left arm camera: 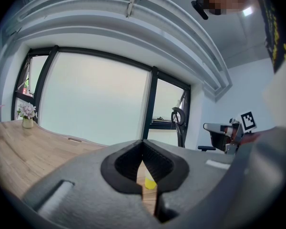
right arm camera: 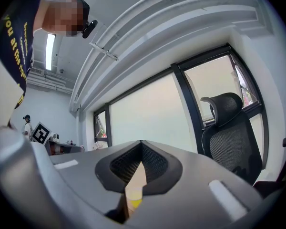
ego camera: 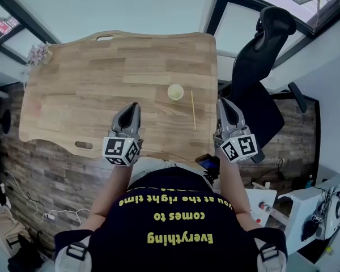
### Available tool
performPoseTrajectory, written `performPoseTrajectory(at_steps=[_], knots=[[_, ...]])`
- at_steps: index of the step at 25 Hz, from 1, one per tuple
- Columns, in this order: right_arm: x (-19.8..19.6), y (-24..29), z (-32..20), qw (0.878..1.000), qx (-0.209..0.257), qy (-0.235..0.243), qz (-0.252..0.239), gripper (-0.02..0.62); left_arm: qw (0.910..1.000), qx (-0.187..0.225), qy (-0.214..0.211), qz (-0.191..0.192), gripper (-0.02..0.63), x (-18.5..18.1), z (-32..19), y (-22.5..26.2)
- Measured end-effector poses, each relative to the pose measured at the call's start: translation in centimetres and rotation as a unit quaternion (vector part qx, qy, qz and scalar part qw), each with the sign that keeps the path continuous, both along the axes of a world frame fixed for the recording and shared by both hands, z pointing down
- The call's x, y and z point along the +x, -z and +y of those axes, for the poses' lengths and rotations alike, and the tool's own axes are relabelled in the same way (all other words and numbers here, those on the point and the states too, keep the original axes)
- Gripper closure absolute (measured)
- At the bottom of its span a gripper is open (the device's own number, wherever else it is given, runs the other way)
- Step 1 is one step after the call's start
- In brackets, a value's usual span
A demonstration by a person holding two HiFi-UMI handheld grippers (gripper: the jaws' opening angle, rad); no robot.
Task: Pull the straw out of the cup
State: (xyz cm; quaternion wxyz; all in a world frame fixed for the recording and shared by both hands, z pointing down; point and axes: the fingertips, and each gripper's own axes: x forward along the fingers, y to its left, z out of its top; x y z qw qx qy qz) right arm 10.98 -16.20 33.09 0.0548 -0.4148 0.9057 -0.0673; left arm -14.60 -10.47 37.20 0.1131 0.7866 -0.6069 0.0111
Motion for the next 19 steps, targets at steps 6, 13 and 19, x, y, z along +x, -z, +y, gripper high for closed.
performPoseTrajectory(at_steps=[6, 13, 19], knots=[[-0.10, 0.01, -0.22, 1.000, 0.001, 0.001, 0.002, 0.591, 1.0000, -0.002, -0.002, -0.001, 0.606, -0.05, -0.10, -0.16], [0.19, 0.26, -0.33, 1.000, 0.002, -0.001, 0.000, 0.591, 1.0000, -0.003, -0.004, -0.004, 0.606, 0.10, -0.14, -0.24], [0.08, 0.67, -0.55, 1.000, 0.008, 0.001, 0.001, 0.591, 1.0000, -0.001, -0.007, -0.004, 0.606, 0.21, -0.24, -0.21]])
